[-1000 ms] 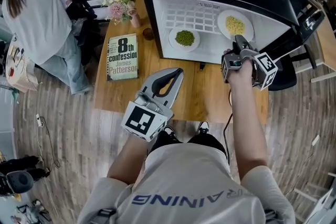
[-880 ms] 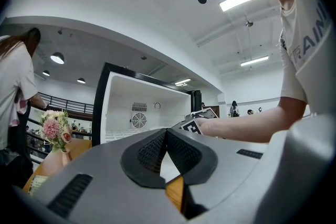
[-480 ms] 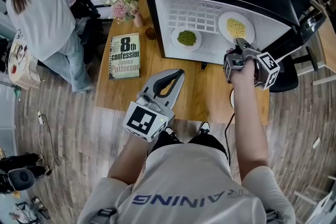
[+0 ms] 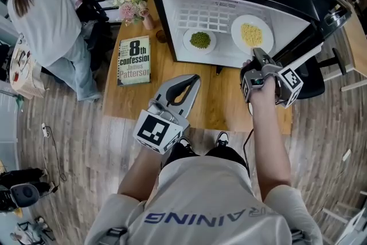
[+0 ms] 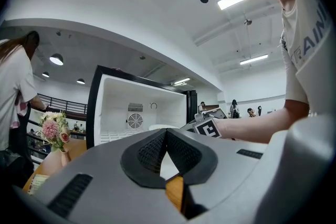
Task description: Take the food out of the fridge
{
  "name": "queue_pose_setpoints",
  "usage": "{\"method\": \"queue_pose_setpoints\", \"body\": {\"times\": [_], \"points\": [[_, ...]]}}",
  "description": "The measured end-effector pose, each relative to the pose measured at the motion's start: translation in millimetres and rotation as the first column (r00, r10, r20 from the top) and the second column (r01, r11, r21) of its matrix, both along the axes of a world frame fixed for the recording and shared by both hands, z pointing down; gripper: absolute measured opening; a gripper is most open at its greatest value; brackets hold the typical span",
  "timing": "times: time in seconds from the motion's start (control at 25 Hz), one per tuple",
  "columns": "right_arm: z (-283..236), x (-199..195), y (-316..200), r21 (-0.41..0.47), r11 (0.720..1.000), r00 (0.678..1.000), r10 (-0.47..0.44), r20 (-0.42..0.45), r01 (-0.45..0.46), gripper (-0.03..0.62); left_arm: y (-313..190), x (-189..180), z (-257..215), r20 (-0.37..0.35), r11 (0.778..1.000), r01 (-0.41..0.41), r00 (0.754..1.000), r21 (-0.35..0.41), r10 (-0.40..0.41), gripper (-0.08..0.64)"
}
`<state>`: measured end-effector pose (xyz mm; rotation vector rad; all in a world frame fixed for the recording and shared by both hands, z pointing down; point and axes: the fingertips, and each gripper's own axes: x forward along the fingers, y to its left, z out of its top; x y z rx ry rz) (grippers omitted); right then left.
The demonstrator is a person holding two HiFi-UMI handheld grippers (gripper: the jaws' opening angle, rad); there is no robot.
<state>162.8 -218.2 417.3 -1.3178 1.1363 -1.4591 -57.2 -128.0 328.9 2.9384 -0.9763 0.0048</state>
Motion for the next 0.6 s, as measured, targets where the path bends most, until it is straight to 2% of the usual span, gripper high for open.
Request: {"method": "queue_pose_setpoints", "body": {"times": [0.24,0.4,0.6], "points": [[-12,-24,31,0.039,0.986,0.986,-0.165,-0.002,0.165,0.029,6,-1,0,0.006,0.999,0.038,0.999,-0.003,-0.038,0.008],[-9,-45,59,0.054,0.945,0.946,-0.324,0.002,0.323,0.029,10,-6,4,0.005,0.997,0.077,0.997,-0.011,-0.077,0.008],[18,-53,93,0.020,0.897,0.897,-0.442,-0.003,0.442,0.031,19,-7,9,0.016,0.993,0.119,0.993,-0.017,-0.119,0.008]]}}
